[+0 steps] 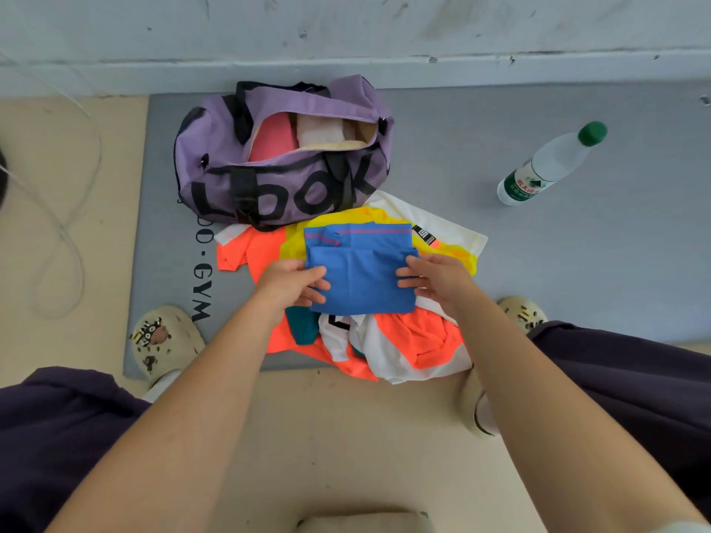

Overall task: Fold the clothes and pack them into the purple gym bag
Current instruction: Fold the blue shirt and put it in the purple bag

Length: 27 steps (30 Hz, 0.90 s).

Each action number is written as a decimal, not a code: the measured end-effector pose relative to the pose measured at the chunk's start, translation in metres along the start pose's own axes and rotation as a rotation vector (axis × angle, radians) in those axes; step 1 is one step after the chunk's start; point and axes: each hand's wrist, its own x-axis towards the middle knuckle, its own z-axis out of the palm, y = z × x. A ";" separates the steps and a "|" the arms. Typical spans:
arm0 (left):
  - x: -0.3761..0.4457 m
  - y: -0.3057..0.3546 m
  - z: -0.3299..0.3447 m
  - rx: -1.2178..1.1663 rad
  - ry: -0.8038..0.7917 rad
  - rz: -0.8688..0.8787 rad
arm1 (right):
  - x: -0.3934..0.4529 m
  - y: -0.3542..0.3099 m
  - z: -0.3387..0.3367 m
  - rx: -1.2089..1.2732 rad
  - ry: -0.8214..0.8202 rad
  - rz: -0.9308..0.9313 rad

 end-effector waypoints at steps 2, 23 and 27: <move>0.015 0.010 0.000 0.046 0.158 0.060 | 0.010 -0.012 0.003 -0.030 0.050 -0.048; 0.041 -0.010 0.018 0.184 0.315 -0.058 | 0.046 -0.003 0.006 -0.628 0.229 0.074; 0.040 -0.007 0.028 0.029 0.279 -0.117 | 0.043 0.002 0.019 -0.489 0.228 0.013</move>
